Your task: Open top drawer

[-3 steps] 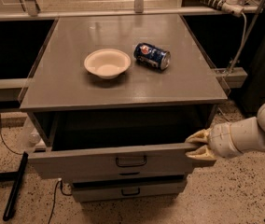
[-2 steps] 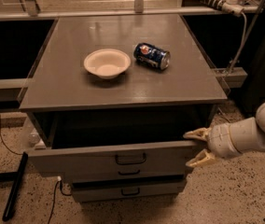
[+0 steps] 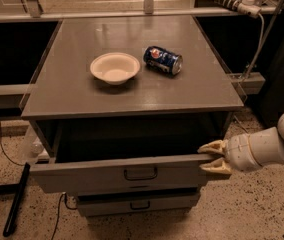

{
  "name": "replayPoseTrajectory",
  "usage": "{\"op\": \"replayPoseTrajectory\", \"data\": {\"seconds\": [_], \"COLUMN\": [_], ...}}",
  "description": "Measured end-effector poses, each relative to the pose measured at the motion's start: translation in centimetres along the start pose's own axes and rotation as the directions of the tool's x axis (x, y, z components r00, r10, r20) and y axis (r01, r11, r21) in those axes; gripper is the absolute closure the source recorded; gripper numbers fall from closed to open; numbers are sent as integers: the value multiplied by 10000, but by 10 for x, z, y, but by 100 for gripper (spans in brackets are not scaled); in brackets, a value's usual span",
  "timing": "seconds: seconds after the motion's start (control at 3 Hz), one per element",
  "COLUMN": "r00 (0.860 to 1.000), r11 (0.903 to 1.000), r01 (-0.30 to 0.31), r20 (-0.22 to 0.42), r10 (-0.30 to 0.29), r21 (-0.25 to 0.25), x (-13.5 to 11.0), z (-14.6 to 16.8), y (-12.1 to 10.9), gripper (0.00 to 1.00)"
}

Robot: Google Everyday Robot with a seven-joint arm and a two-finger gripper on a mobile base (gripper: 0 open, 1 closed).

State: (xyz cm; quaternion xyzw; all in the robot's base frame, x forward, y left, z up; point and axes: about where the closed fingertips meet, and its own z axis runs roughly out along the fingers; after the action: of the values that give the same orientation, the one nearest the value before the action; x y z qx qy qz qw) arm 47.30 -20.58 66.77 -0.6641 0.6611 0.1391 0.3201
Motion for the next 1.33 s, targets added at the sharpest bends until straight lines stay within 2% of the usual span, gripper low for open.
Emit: {"op": "replayPoseTrajectory", "data": {"seconds": [0.33, 0.67, 1.0, 1.33], "r00": [10000, 9998, 9994, 9994], "r11": [10000, 9998, 9999, 9999], "r01": [-1, -28, 126, 120], "r20": [1, 195, 326, 326], "r10": [1, 32, -124, -118], "r21": [-1, -201, -58, -56], "x": [-4, -7, -18, -18], "z": [-4, -3, -9, -10], "y": [-1, 8, 12, 13], "gripper": [100, 100, 100, 100]}}
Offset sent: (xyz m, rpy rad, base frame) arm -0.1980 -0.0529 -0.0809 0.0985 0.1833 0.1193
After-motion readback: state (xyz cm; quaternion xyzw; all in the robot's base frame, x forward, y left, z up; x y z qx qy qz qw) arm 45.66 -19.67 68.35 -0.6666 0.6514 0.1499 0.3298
